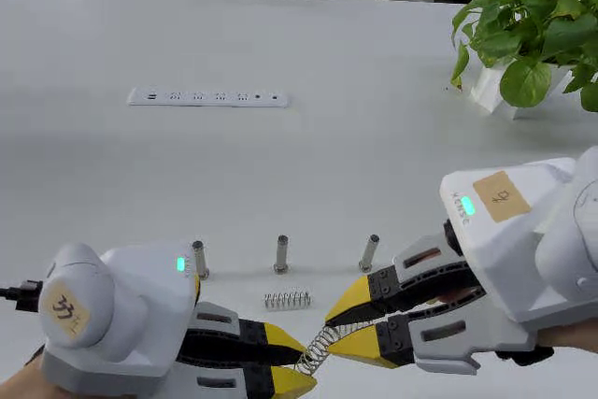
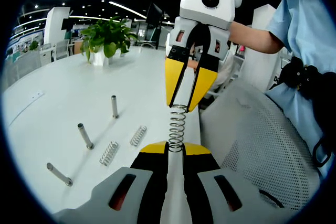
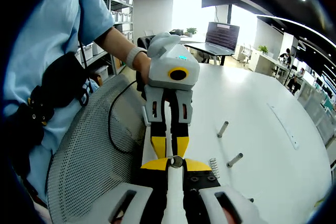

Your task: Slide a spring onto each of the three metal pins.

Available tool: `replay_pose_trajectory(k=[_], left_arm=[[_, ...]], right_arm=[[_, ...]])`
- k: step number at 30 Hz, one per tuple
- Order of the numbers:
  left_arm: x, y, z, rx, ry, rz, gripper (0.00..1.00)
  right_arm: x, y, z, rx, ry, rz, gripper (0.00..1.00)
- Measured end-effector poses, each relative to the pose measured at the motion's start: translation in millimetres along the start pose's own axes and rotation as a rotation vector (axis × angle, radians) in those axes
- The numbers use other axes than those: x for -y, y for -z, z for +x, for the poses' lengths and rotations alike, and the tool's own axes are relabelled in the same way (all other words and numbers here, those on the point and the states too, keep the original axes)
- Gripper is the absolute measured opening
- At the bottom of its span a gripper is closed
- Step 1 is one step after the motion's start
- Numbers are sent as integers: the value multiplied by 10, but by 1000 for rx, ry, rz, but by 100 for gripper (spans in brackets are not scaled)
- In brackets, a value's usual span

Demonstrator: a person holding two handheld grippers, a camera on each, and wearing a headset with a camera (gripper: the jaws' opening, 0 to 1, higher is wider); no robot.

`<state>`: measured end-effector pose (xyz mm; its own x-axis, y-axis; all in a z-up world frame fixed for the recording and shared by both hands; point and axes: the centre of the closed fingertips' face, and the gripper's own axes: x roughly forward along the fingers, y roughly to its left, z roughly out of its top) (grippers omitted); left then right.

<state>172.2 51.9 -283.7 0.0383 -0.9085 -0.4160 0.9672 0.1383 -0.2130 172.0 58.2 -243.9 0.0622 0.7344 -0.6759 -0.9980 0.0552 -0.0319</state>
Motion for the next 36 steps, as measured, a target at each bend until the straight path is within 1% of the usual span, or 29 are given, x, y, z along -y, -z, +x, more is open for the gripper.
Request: replay_pose_trajectory(k=[4, 13, 15, 17, 19, 20, 22, 26, 28, 29, 32, 33, 36], left_arm=[[-19, -9, -10, 11, -16, -1, 6], [4, -21, -3, 18, -14, 0, 6], [5, -22, -1, 17, -13, 2, 6], [0, -18, 1, 15, -14, 4, 6], [-2, -2, 1, 9, -14, 4, 6], [0, 8, 4, 6, -13, 3, 6], [1, 28, 8, -2, -12, 7, 6], [10, 63, 17, -27, -11, 26, 6], [9, 95, 24, -51, -13, 53, 6], [12, 99, 31, -55, -12, 56, 6], [8, 128, 47, -80, -13, 80, 6], [11, 124, 55, -79, -14, 83, 6], [15, 118, 71, -78, -12, 82, 6]], right_arm=[[11, 2, -9, -2, 7, -11, 6], [-7, 1, -31, -8, 1, -15, 6], [-7, 7, -38, -11, 2, -2, 6], [-10, -3, -43, -5, -1, 10, 12], [8, 5, -50, -12, 9, 14, 19], [15, 21, -55, -23, 10, 0, 18], [13, 25, -54, -27, 4, 2, 19], [-26, 100, -30, -87, -43, -16, 20], [-47, 115, -6, -103, -67, -21, 19], [-63, 121, 4, -109, -80, -21, 20], [-64, 146, 39, -131, -98, -40, 19], [-72, 154, 56, -139, -111, -40, 19], [-74, 174, 96, -157, -124, -51, 19]])
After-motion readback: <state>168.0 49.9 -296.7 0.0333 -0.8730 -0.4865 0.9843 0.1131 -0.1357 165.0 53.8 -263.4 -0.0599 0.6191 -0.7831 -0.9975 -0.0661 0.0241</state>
